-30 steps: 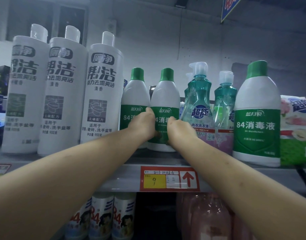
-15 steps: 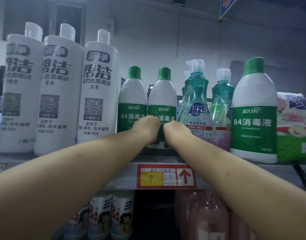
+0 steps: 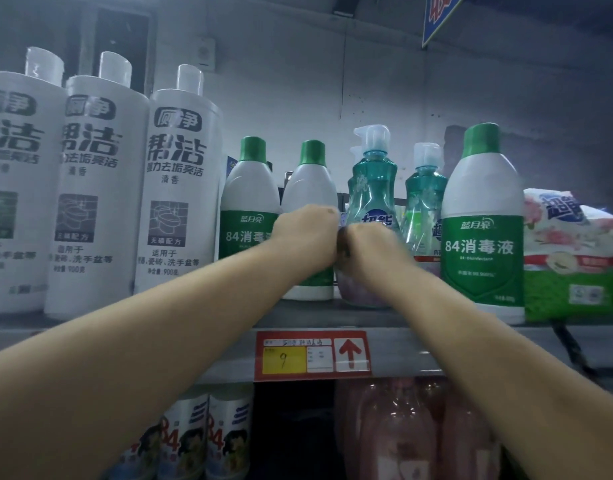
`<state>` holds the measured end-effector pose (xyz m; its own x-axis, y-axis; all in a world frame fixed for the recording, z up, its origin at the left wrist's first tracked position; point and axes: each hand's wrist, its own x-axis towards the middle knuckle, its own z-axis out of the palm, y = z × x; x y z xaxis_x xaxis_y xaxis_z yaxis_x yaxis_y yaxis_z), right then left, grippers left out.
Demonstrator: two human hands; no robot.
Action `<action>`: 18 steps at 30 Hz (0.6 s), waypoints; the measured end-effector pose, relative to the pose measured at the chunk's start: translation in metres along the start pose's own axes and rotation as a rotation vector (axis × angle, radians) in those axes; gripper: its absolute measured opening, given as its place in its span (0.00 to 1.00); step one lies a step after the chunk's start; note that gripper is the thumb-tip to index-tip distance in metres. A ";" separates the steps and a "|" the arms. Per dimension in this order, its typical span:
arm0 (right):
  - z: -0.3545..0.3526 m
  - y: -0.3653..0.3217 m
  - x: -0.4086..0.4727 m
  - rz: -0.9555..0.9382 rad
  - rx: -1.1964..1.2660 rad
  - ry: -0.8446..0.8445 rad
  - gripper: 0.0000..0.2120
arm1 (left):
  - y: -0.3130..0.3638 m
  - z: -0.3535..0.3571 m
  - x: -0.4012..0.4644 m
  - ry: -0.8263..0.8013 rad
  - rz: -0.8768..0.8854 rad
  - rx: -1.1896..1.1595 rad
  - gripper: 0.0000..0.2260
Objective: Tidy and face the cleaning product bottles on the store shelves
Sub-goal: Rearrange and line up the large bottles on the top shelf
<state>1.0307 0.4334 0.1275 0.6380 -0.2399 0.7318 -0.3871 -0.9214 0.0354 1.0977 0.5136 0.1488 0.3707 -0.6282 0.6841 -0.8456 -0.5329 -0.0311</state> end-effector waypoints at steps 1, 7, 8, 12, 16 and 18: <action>-0.009 0.009 -0.005 0.019 0.006 0.128 0.03 | 0.008 -0.002 0.000 0.045 0.033 -0.020 0.08; -0.052 0.079 -0.046 0.231 -0.010 0.587 0.15 | 0.059 0.013 0.001 0.016 0.236 -0.270 0.12; -0.056 0.091 -0.051 0.307 0.028 0.560 0.19 | 0.068 0.017 0.002 -0.028 0.237 -0.317 0.13; -0.063 0.122 -0.064 0.584 0.215 0.284 0.30 | 0.096 0.028 0.009 -0.207 0.150 -0.564 0.19; -0.050 0.134 -0.069 0.676 0.462 0.037 0.25 | 0.116 0.032 0.014 -0.336 0.041 -0.797 0.19; -0.043 0.139 -0.071 0.657 0.498 0.026 0.22 | 0.122 0.037 0.015 -0.407 -0.003 -0.943 0.21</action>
<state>0.9033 0.3355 0.1096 0.3665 -0.7755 0.5141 -0.3311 -0.6251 -0.7069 1.0147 0.4181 0.1287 0.3271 -0.8660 0.3783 -0.7367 0.0171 0.6760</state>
